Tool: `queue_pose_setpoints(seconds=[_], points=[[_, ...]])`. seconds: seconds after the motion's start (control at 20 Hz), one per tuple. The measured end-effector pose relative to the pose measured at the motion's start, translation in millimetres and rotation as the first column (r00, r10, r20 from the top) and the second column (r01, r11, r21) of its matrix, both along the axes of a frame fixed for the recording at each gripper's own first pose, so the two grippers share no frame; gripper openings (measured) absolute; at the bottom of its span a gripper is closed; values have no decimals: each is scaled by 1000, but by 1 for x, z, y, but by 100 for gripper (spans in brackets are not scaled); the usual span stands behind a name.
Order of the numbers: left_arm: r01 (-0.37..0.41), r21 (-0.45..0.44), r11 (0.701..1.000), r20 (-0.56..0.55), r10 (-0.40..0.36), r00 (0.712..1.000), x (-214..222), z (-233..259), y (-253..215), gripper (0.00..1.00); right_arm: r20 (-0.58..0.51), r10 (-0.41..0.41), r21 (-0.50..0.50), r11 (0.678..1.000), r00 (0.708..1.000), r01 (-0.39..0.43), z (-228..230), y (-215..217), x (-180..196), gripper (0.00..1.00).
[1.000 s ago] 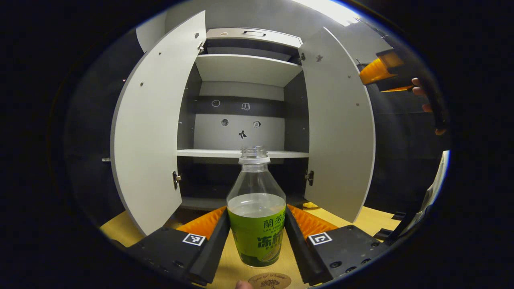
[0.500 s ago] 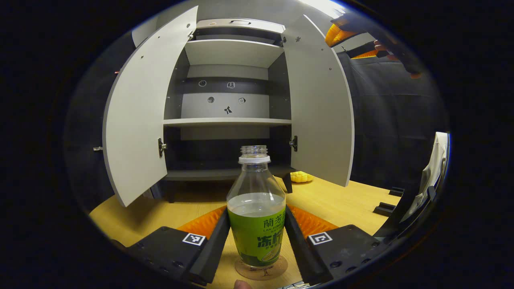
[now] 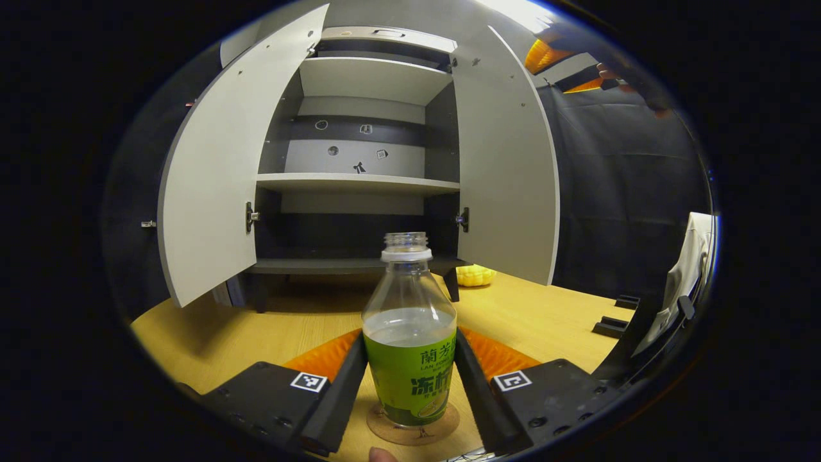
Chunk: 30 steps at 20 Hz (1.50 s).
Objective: Grasp the bottle in the cabinet with the left hand and place it on the coaster, then close the right door with the right hand and the left door with the left hand.
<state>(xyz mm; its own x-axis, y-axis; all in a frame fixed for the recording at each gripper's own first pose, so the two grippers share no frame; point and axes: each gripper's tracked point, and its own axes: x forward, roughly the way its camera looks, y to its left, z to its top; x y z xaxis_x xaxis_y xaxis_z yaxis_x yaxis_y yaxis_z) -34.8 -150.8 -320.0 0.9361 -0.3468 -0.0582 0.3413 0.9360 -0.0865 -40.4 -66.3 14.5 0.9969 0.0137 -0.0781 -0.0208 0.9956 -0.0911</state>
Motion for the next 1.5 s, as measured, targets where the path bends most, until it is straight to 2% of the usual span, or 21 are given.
queue_pose_setpoints(seconds=[0.1,0.15,0.2,0.25,0.8,0.9,1.15,1.5], points=[[29,-10,1000,-9,-29,1000,-2,-2,-6,81,-1,0,5,1000,1000,0,0,2,0,98],[49,-18,999,-21,-50,999,-6,-1,-9,92,-4,0,7,1000,1000,0,-1,3,0,98],[52,-17,998,-31,-53,998,-9,-4,-9,99,-5,3,8,1000,1000,-3,-2,5,-1,98],[52,-13,999,-37,-53,998,-8,-6,-11,95,-4,3,7,1000,1000,-3,-2,6,-1,98],[23,54,998,-86,-18,996,-36,-7,11,95,-16,10,46,999,1000,-10,-12,6,-4,98],[-9,60,998,-102,15,995,-44,2,23,95,-6,26,52,998,1000,-25,-12,7,-5,98],[-131,14,991,-92,132,987,-55,68,65,95,20,44,65,997,999,-45,-10,4,-1,98],[-277,-16,961,-30,277,961,-49,172,124,95,48,-45,114,993,998,40,1,-44,9,98]])
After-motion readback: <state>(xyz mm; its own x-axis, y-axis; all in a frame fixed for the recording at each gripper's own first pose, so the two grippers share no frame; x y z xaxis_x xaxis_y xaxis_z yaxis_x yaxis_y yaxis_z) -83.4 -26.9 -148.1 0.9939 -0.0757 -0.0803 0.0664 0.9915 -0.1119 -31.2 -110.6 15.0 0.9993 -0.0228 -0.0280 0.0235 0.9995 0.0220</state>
